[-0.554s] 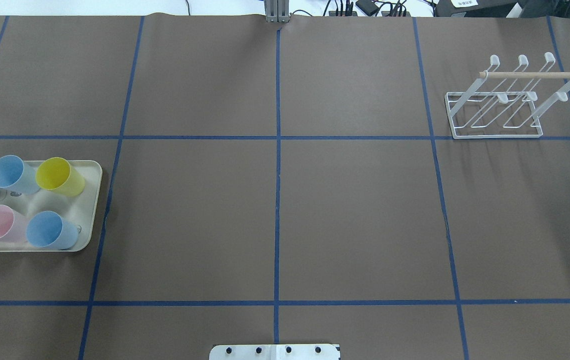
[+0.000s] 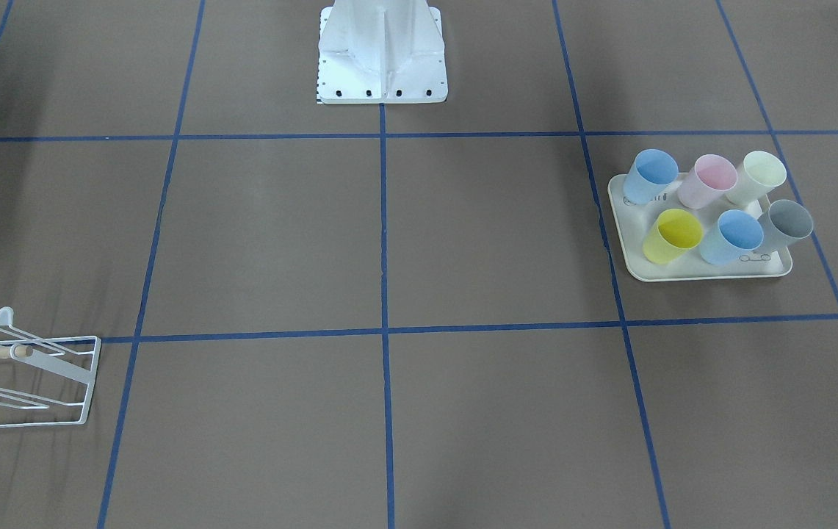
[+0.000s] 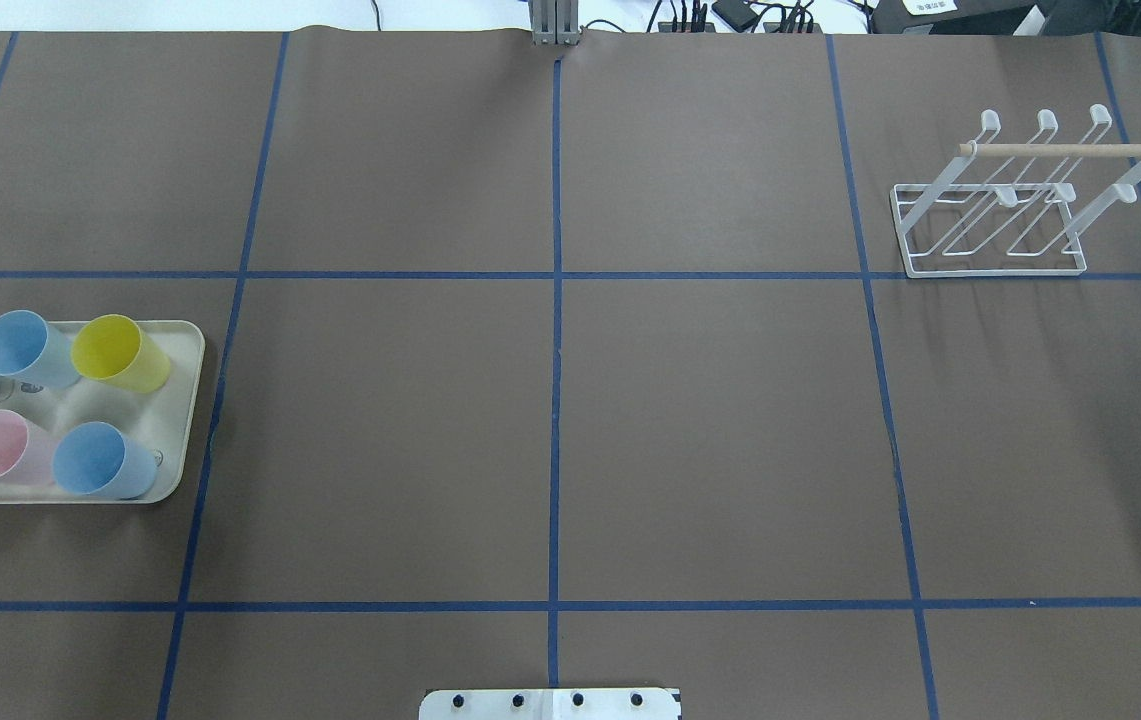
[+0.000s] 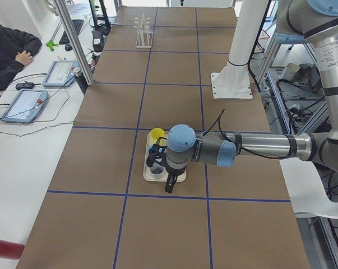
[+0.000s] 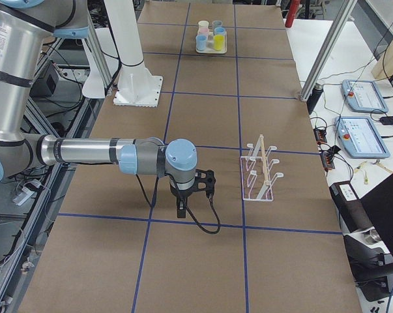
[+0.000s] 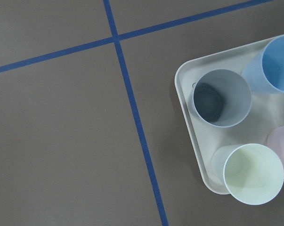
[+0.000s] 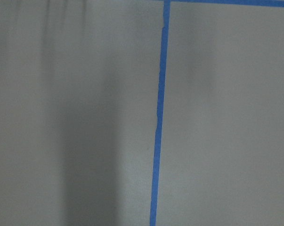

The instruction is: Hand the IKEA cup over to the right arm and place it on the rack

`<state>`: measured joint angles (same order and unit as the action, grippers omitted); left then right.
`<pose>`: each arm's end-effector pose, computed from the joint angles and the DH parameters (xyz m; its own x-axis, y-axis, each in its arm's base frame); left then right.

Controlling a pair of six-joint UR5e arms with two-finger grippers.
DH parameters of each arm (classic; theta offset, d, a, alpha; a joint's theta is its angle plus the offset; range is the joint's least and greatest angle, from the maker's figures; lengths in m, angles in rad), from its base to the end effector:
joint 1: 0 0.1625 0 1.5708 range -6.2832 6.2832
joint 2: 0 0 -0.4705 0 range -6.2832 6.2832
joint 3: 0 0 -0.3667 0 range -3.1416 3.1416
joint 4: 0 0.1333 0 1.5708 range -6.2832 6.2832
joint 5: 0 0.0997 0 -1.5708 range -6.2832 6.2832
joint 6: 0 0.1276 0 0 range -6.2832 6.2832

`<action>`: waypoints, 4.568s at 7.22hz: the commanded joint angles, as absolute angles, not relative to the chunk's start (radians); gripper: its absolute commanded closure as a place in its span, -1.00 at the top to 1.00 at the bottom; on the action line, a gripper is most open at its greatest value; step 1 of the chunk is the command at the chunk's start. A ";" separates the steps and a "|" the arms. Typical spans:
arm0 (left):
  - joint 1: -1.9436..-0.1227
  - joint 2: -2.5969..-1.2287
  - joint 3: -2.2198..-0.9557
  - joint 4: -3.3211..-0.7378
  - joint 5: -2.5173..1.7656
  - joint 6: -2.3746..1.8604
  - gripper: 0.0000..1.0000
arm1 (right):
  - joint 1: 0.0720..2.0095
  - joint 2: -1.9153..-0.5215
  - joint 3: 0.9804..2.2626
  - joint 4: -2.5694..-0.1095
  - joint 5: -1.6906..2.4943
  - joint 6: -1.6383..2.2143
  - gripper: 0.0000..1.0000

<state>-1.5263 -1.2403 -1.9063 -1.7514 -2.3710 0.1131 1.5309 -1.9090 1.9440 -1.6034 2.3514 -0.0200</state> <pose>-0.0271 -0.3299 0.6747 0.6806 0.2730 -0.6798 -0.1213 0.9572 0.2630 0.0311 -0.3118 0.6839 0.7089 -0.0500 0.7035 0.0541 0.9984 0.0165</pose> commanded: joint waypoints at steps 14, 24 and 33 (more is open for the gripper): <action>-1.525 -1.533 -1.810 -2.153 -2.375 0.101 1.00 | 1.532 -1.841 2.003 -1.260 2.539 0.134 0.99; -1.273 -1.391 -1.461 -2.754 -2.243 -0.204 1.00 | 1.177 -1.802 2.051 -0.943 2.389 0.590 0.95; -1.134 -1.397 -1.404 -2.862 -2.163 -0.330 -0.45 | 1.117 -1.792 2.051 -0.940 2.336 0.606 0.96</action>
<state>-1.1423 -1.3970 -1.4052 -2.8609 -2.1630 -0.3302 1.1168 -1.7917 2.0515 -0.9405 2.3363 0.6061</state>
